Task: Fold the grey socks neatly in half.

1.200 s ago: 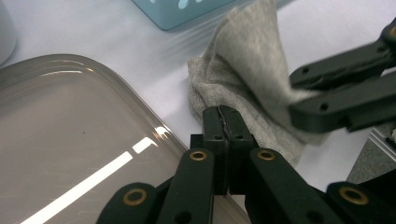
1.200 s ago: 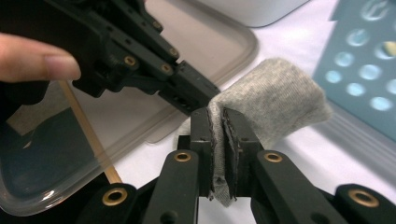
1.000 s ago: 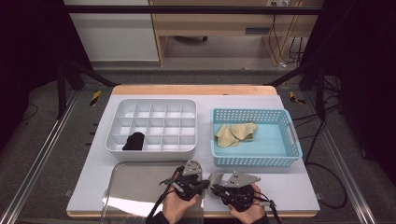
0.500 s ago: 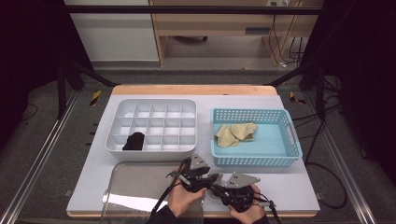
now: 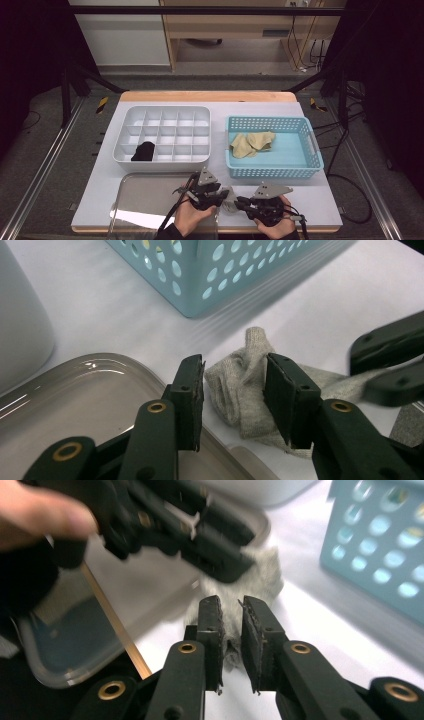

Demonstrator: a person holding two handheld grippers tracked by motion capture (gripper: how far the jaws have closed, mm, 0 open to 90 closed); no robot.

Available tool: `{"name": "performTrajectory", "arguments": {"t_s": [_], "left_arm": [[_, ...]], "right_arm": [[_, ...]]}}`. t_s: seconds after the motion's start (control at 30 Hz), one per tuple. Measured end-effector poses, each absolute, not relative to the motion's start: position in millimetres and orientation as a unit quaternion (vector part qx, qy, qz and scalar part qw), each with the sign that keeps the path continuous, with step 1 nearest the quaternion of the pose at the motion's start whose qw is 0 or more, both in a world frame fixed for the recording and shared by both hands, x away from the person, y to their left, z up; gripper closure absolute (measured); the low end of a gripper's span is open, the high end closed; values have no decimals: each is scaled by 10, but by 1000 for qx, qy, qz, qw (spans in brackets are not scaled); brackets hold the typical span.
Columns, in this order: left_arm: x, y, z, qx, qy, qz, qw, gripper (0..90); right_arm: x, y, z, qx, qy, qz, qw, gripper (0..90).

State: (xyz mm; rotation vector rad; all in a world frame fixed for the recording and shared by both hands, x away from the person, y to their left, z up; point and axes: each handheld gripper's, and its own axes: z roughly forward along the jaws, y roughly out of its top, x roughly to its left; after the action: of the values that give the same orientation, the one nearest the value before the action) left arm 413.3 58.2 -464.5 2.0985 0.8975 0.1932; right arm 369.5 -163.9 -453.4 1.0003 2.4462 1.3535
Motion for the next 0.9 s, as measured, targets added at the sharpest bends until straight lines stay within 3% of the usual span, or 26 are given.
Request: {"name": "performTrajectory", "arguments": {"t_s": [0.1, 0.23, 0.43, 0.7, 0.9], "left_arm": [[4150, 583, -4649, 836, 354, 75, 412, 583], [4186, 564, -4655, 838, 353, 76, 409, 582], [4216, 549, -4667, 838, 351, 77, 410, 590], [4224, 553, -4676, 837, 351, 69, 413, 597], [4205, 607, -4677, 834, 359, 66, 415, 603]], "right_arm": [[3689, -1658, -4505, 344, 808, 471, 89, 853], [3679, -1542, -4618, 339, 822, 454, 56, 896], [3672, -1407, -4747, 339, 832, 437, 39, 897], [3660, -1339, -4817, 339, 838, 425, 44, 900], [3694, -1481, -4789, 361, 836, 404, 83, 900]]}}
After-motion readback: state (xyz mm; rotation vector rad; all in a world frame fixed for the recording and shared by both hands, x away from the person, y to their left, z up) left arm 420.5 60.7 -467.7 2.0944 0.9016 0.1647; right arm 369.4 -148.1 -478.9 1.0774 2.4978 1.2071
